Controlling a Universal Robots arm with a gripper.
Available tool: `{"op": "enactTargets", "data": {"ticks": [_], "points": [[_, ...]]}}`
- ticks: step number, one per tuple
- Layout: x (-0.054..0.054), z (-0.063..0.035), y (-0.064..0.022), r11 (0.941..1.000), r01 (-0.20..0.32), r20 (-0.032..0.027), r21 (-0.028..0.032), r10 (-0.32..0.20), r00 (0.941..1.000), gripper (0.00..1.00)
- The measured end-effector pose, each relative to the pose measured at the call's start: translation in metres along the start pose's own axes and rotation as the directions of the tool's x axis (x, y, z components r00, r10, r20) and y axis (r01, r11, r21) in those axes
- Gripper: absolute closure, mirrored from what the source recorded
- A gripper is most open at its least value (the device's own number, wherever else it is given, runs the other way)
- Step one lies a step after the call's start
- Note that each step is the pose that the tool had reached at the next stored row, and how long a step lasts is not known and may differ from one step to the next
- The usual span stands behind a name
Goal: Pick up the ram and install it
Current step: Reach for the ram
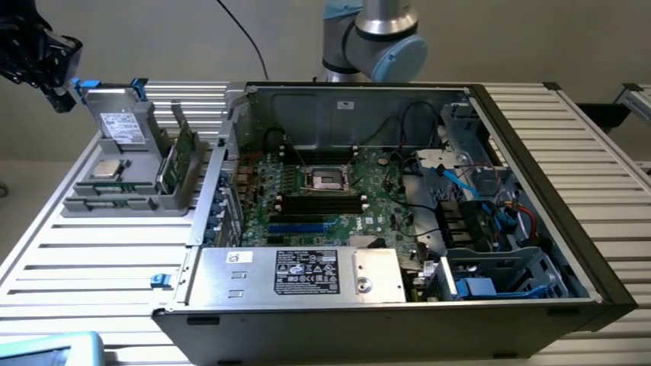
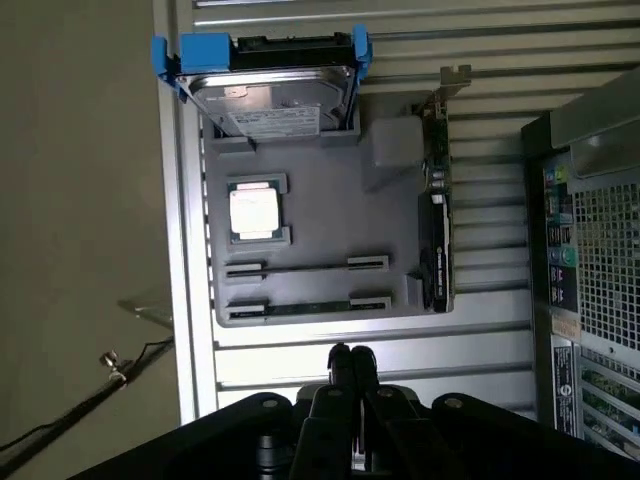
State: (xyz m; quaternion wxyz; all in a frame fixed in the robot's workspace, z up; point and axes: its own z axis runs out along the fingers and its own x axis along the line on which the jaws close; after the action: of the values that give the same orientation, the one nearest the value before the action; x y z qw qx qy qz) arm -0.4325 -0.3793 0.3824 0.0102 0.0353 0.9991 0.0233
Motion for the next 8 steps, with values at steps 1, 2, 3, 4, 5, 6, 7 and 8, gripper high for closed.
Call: {"op": "enactTargets", "data": {"ticks": [1,2,3,4,5,6,7,8], "points": [[0.003,0.0004,0.0021,1.0000,0.000,0.0000,0.0003,0.000,1.0000,0.89],[0.006,0.0008,0.0040,1.0000,0.000,0.0001,0.0003,0.000,1.0000,0.89],[0.009,0.0013,0.0060,1.0000,0.000,0.0001,0.0004,0.000,1.0000,0.89],[0.012,0.0016,0.0079,1.0000,0.000,0.0001,0.0006,0.000,1.0000,0.89],[0.014,0.0020,0.0098,1.0000,0.000,0.0000,0.0008,0.000,1.0000,0.89],[0.017,0.0024,0.0118,1.0000,0.000,-0.0003,0.0011,0.000,1.0000,0.89],[0.019,0.0027,0.0136,1.0000,0.000,-0.0008,0.0012,0.000,1.0000,0.89],[0.020,0.0031,0.0147,1.0000,0.000,-0.0016,0.0012,0.000,1.0000,0.89]]}}
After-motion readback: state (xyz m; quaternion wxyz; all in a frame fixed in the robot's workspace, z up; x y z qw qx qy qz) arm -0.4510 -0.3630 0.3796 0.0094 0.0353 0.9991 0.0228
